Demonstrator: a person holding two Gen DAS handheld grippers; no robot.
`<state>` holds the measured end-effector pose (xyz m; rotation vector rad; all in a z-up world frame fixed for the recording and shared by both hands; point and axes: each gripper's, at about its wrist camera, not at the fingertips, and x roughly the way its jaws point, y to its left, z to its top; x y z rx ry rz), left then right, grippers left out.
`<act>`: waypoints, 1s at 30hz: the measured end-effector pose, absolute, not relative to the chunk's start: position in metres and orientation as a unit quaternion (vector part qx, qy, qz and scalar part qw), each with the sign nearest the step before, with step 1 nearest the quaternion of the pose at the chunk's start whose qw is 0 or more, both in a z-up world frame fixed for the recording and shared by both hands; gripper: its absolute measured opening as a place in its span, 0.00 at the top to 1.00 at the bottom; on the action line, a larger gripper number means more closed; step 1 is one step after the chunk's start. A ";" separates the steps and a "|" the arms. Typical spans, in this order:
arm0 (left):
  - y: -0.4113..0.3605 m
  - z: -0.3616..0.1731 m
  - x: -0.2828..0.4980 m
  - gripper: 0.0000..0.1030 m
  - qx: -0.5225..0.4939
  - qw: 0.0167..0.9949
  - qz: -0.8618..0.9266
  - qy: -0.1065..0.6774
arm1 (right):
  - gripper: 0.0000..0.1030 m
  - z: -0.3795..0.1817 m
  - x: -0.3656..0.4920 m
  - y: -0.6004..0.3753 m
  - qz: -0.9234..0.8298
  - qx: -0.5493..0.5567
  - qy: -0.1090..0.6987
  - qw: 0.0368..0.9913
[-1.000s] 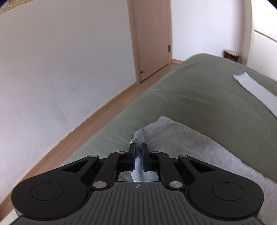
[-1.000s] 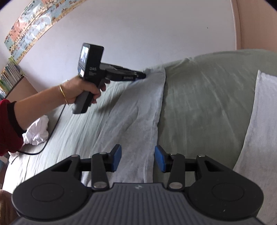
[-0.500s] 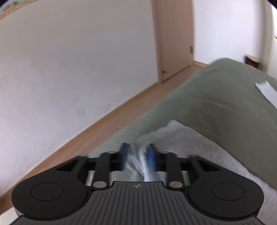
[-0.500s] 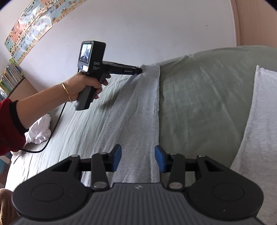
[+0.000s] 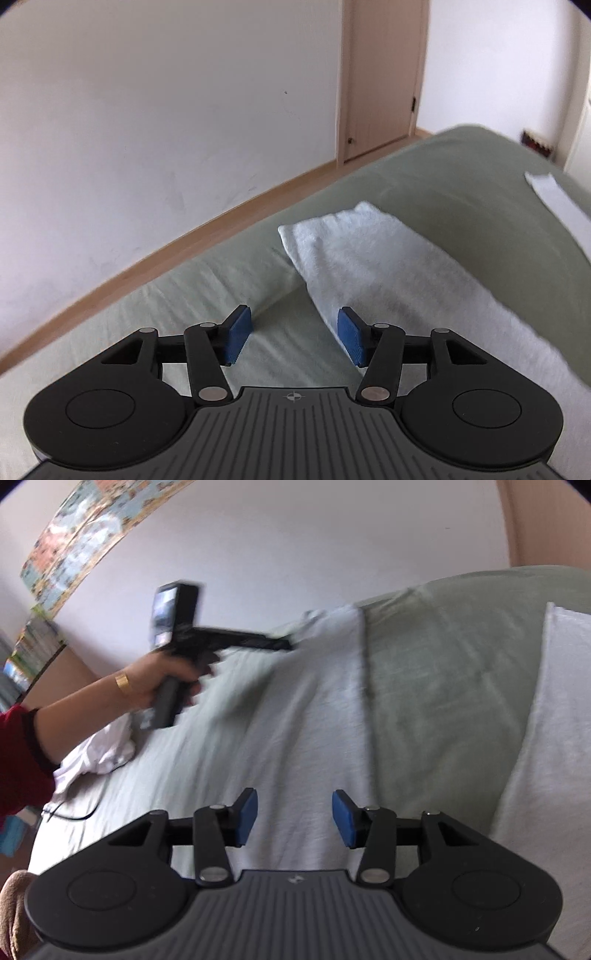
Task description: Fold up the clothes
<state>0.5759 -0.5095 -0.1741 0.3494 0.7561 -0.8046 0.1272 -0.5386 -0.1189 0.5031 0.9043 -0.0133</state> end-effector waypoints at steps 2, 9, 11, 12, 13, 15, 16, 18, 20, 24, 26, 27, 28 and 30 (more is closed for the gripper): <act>-0.516 -0.177 0.581 0.51 0.164 0.837 -0.381 0.357 | 0.50 -0.121 0.132 -0.515 -0.004 0.217 0.444 0.869; -0.526 -0.177 0.595 0.47 0.151 0.847 -0.362 0.359 | 0.51 -0.131 0.144 -0.440 -0.040 0.171 0.470 0.865; -0.523 -0.175 0.593 0.47 0.171 0.854 -0.359 0.335 | 0.51 -0.135 0.147 -0.418 -0.049 0.149 0.478 0.864; -0.523 -0.176 0.593 0.47 0.187 0.856 -0.356 0.324 | 0.51 -0.137 0.147 -0.412 -0.053 0.141 0.481 0.864; -0.524 -0.178 0.594 0.47 0.195 0.854 -0.357 0.326 | 0.51 -0.140 0.149 -0.407 -0.059 0.136 0.484 0.862; -0.523 -0.180 0.598 0.47 0.197 0.850 -0.360 0.331 | 0.54 -0.148 0.157 -0.402 -0.066 0.138 0.495 0.855; -0.523 -0.180 0.599 0.47 0.194 0.850 -0.360 0.334 | 0.57 -0.154 0.161 -0.402 -0.072 0.138 0.502 0.851; -0.523 -0.181 0.600 0.44 0.192 0.850 -0.355 0.339 | 0.60 -0.162 0.166 -0.399 -0.084 0.124 0.510 0.847; -0.524 -0.183 0.599 0.41 0.191 0.853 -0.343 0.343 | 0.60 -0.166 0.169 -0.395 -0.092 0.110 0.513 0.847; -0.528 -0.183 0.594 0.64 0.210 0.855 -0.340 0.330 | 0.79 -0.170 0.174 -0.392 -0.107 0.097 0.517 0.844; -0.535 -0.182 0.587 0.92 0.241 0.853 -0.335 0.320 | 0.91 -0.167 0.173 -0.405 -0.111 0.124 0.513 0.842; -0.538 -0.183 0.584 0.93 0.262 0.854 -0.323 0.313 | 0.98 -0.166 0.172 -0.410 -0.109 0.140 0.510 0.842; -0.539 -0.183 0.584 0.93 0.265 0.854 -0.321 0.312 | 0.98 -0.165 0.170 -0.414 -0.106 0.153 0.508 0.841; -0.534 -0.184 0.586 0.93 0.252 0.855 -0.322 0.317 | 0.98 -0.163 0.168 -0.414 -0.102 0.159 0.505 0.842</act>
